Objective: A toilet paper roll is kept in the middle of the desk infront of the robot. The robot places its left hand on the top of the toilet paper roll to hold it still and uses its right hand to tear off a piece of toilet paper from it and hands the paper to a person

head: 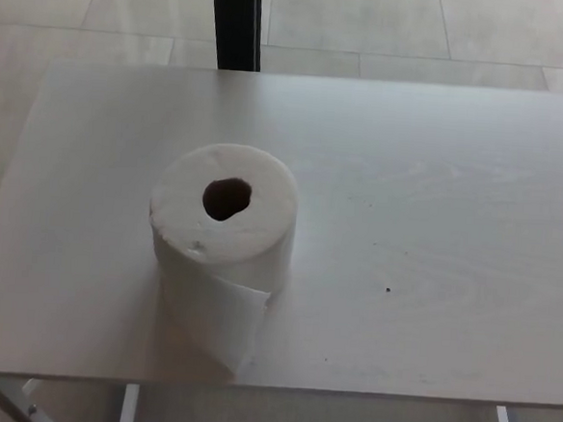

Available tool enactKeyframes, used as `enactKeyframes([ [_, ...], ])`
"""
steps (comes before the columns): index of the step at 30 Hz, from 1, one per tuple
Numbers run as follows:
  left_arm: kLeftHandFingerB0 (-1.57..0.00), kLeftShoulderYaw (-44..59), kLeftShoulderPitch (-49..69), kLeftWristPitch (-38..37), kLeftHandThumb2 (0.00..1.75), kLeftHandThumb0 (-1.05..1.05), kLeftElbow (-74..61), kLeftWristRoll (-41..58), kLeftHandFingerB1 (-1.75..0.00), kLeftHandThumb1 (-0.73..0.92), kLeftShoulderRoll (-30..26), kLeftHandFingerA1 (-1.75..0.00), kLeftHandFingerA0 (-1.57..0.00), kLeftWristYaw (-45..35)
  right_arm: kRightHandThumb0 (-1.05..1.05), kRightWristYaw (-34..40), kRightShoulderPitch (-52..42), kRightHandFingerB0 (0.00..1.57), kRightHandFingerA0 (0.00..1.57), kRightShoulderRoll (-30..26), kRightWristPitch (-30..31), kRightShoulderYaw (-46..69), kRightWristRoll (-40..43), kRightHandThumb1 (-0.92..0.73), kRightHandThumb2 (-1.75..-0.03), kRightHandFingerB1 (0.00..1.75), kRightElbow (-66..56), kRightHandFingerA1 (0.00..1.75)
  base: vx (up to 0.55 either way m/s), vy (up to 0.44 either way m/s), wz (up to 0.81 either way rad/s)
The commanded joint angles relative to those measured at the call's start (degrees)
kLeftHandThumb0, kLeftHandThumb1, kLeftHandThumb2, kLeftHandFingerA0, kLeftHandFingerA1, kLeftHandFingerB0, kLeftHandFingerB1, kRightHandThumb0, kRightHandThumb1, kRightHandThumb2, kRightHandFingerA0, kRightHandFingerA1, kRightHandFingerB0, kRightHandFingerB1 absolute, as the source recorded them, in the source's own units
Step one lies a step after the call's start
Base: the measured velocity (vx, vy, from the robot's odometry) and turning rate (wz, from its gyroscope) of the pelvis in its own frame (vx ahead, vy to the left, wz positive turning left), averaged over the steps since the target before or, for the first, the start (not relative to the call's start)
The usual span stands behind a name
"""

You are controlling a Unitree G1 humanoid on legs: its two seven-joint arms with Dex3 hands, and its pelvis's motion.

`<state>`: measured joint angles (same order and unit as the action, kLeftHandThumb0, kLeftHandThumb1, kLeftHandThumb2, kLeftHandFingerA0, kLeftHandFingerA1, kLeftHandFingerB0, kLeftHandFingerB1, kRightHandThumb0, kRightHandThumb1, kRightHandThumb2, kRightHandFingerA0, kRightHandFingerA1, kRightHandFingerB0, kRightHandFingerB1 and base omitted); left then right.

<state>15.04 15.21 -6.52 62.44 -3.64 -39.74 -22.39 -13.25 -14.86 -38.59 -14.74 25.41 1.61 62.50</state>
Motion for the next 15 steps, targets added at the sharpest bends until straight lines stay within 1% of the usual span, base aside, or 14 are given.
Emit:
enactKeyframes([
  [1, -0.34, 9.9, -10.6, 3.9, 1.08, -0.76, -13.9, 9.3, -0.64, 0.65, -13.4, -0.73, -0.49, -5.4, -0.82, 1.5, 5.9, 0.16, 0.18, 1.1, 4.9, 10.0, 13.8, -0.61, -0.60, 0.44, -21.9, 0.62, 0.00, 0.000, 0.06],
  [2, -0.40, 10.1, -14.1, 4.4, 0.64, -0.95, -14.4, 9.6, -0.72, 0.79, -14.3, -0.79, -0.53, -6.3, -0.76, 2.9, 5.5, 0.13, 0.20, 2.8, 7.5, 10.9, 15.3, -0.49, -0.88, 0.48, -30.0, 0.60, 0.00, 0.000, 0.00],
  [3, -0.35, 10.4, -15.8, 5.1, 0.78, -1.04, -16.2, 10.1, -0.75, 0.62, -14.9, -0.82, -0.53, -6.9, -0.69, 3.3, 5.6, 0.11, 0.20, 4.0, 8.5, 11.5, 16.9, -0.50, -0.85, 0.46, -34.7, 0.60, 0.00, 0.000, 0.00],
  [4, -0.44, 11.0, -15.8, 6.7, 1.03, -0.99, -21.1, 10.5, -0.76, 0.60, -15.5, -0.82, -0.54, -7.5, -0.65, 3.7, 6.3, 0.11, 0.23, 4.8, 9.4, 11.9, 18.0, -0.52, -0.86, 0.42, -38.0, 0.57, 0.00, 0.000, 0.00],
  [5, -0.47, 11.3, -15.7, 8.1, 0.64, -0.99, -26.2, 10.5, -0.69, 0.77, -16.2, -0.83, -0.55, -8.0, -0.64, 5.3, 7.1, 0.12, 0.25, 5.5, 11.0, 11.6, 17.4, -0.52, -0.86, 0.42, -41.0, 0.56, 0.00, 0.000, 0.00],
  [6, -0.47, 11.4, -16.1, 8.2, 0.64, -0.99, -28.3, 10.5, -0.69, 0.77, -16.5, -0.83, -0.55, -8.2, -0.64, 6.0, 7.6, 0.12, 0.25, 6.0, 11.9, 11.4, 17.1, -0.52, -0.86, 0.42, -42.8, 0.56, 0.00, 0.000, 0.00],
  [7, -0.46, 11.4, -16.2, 8.0, 0.64, -0.93, -32.4, 9.7, -0.59, 0.79, -17.0, -0.74, -0.58, -7.7, -0.66, 7.4, 7.8, 0.15, 0.23, 7.0, 14.0, 10.8, 17.0, -0.52, -0.86, 0.42, -47.4, 0.55, 0.00, 0.000, 0.00],
  [8, -0.42, 9.9, -18.0, 8.8, 0.66, -0.80, -38.5, 8.2, -0.37, 0.83, -19.0, -0.56, -0.46, -8.9, -0.58, 7.6, 8.6, 0.16, 0.19, 8.6, 16.8, 9.2, 19.3, -0.54, -0.81, 0.41, -53.8, 0.52, 0.00, 0.000, 0.00],
  [9, -0.42, 10.1, -17.8, 9.1, 0.66, -0.80, -38.8, 8.1, -0.37, 0.83, -18.8, -0.56, -0.46, -9.0, -0.58, 7.6, 8.5, 0.16, 0.19, 8.8, 17.2, 9.4, 19.1, -0.54, -0.81, 0.41, -54.2, 0.52, 0.00, 0.000, 0.00],
  [10, -0.30, 9.1, -20.9, 13.7, 0.71, -0.70, -44.7, 10.0, -0.35, 0.75, -19.1, -0.43, -0.35, -10.5, -0.51, 8.3, 8.5, 0.18, 0.21, 9.8, 18.5, 7.1, 17.6, -0.70, -0.62, 0.28, -59.4, 0.36, 0.00, 0.000, 0.00],
  [11, -0.30, 8.7, -22.0, 17.8, 0.64, -0.58, -50.2, 10.7, -0.33, 0.83, -19.2, -0.39, -0.37, -10.5, -0.49, 8.8, 8.3, 0.16, 0.20, 11.0, 18.8, 5.7, 16.9, -0.70, -0.62, 0.29, -63.4, 0.36, 0.00, 0.000, 0.00],
  [12, -0.16, 7.5, -23.1, 19.2, 1.03, -0.55, -54.2, 9.1, -0.47, 0.65, -19.6, -0.56, -0.32, -10.1, -0.52, 9.5, 8.7, 0.16, 0.21, 12.0, 19.2, 4.4, 15.5, -0.70, -0.62, 0.29, -66.1, 0.37, 0.00, 0.000, 0.00],
  [13, -0.27, 6.5, -24.5, 19.9, 0.65, -0.55, -57.0, 9.1, -0.36, 0.85, -19.8, -0.40, -0.31, -10.6, -0.54, 10.4, 9.1, 0.18, 0.22, 12.9, 20.5, 3.2, 14.1, -0.69, -0.61, 0.29, -69.1, 0.37, 0.00, 0.000, 0.00],
  [15, -0.25, 5.6, -26.2, 20.6, 0.65, -0.56, -59.9, 8.9, -0.38, 0.86, -19.8, -0.42, -0.28, -11.2, -0.54, 11.5, 9.5, 0.19, 0.19, 14.6, 23.2, 2.0, 13.5, -0.68, -0.61, 0.28, -73.5, 0.36, 0.00, 0.000, 0.00],
])
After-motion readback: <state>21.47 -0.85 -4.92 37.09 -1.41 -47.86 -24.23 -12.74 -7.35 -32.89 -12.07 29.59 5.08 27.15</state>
